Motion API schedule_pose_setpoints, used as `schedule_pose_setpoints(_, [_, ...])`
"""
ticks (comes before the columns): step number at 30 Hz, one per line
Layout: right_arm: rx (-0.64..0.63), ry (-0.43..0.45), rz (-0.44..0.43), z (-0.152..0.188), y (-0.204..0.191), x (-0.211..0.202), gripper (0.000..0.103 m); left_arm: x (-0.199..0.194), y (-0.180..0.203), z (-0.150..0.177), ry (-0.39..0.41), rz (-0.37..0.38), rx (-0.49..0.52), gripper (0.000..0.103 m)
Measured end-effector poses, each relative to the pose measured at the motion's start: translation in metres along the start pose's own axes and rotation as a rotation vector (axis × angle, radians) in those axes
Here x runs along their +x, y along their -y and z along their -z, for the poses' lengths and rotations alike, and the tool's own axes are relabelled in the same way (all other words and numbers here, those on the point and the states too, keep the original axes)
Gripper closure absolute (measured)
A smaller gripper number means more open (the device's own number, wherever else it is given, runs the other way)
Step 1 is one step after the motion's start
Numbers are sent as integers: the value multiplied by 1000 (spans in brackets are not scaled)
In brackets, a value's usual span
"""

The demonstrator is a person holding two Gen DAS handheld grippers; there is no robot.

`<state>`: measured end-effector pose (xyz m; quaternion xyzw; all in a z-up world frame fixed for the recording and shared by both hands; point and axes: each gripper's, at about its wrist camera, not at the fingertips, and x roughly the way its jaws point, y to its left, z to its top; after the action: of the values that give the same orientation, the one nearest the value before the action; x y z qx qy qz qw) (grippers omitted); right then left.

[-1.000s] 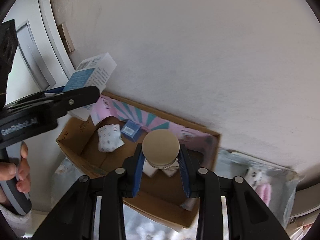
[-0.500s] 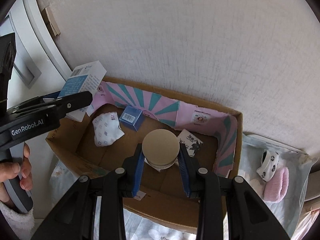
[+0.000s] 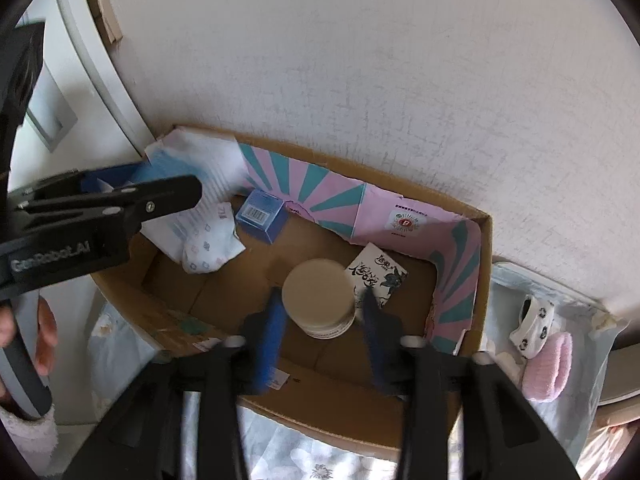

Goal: Organize objects
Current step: 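Carry the SUPER DEER box and beige cap into the cardboard box and release both, then move both tools back over the bed toward the panda sock and pink slipper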

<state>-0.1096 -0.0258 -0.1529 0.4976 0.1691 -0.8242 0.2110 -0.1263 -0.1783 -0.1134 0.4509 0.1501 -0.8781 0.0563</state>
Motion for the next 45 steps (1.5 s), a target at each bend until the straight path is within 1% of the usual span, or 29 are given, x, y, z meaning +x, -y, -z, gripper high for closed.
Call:
schedule_pose_setpoints(1, [-11,0,-2,1,-1,-1,11,0,0,-1,4,-4,0,0])
schedule_pose_setpoints(2, [-19,3,-5,2,-1,-2,4,0,0,-2,1,-7,0,0])
schedule_pose_setpoints(4, [-41,2,-13,4,-3,-3,3,0,-1,-4,-8,-11,0,0])
schedule_pose_setpoints(6, [-59,-3,-13,6,-5,-4,2,-1,-4,-5,-16,-9,-6,0])
schedule_pose_setpoints(20, [-50,-1,-33,9,-3,-3,2,-8,-6,-6,-23,-8,-20,0])
schedule_pose_setpoints(33, [-78,-17,-25,9,2,-6,2,-15,4,-7,-17,-10,-27,0])
schedule_pose_setpoints(38, [-58,-5,-72,4,14,-18,2,-23,10,-11,-10,-11,-29,0])
schedule_pose_setpoints(40, [-49,16,-85,1,21,-30,2,-30,13,-14,1,-12,-29,0])
schedule_pose_setpoints(43, [-56,66,-97,-1,31,-54,2,-47,24,-21,36,-13,-22,0])
schedule_pose_setpoints(45, [-71,111,-87,-2,38,-73,2,-58,32,-24,60,-16,-13,0])
